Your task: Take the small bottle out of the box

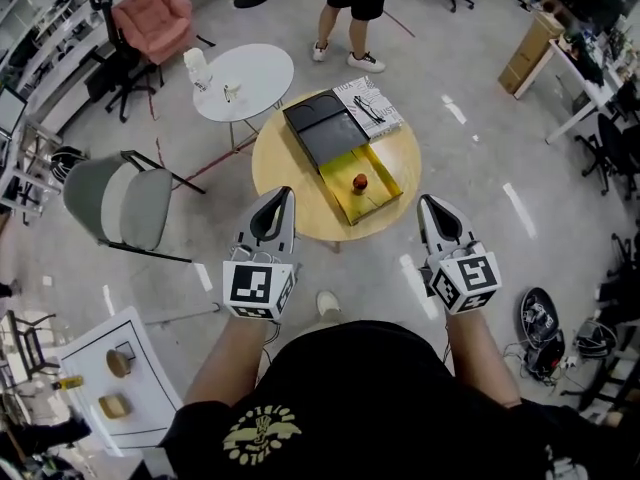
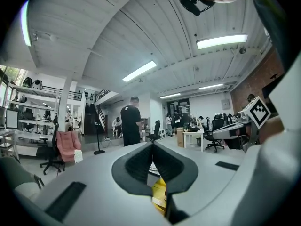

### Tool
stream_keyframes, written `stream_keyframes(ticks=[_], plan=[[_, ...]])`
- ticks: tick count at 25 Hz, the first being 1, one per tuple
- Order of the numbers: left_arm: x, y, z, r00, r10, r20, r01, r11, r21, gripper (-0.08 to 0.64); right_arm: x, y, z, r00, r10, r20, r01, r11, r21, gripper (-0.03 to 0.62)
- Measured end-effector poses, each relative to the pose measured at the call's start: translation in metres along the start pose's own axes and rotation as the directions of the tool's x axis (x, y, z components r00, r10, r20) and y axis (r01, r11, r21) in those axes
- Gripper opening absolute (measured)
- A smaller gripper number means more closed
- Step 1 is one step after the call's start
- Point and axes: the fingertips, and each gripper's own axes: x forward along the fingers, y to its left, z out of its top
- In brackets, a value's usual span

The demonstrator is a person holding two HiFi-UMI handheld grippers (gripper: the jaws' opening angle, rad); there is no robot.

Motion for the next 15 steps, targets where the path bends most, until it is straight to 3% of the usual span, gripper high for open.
stream_keyframes(ticks=[6,15], plan=[[0.011,0.004,0.006,0.998,-0.056,0.025,0.056,0.998,0.01,0.017,0.014,0.011,0.015,1.0,-0.021,0.013,0.021,0.999,-0.026,0.015],[0.026,0.014,0.008,0.997,-0.073,0.033,0.073,0.997,0.009,0.017,0.036,0.019,0.022,1.0,0.015,0.006,-0.015,0.999,-0.05,0.015]])
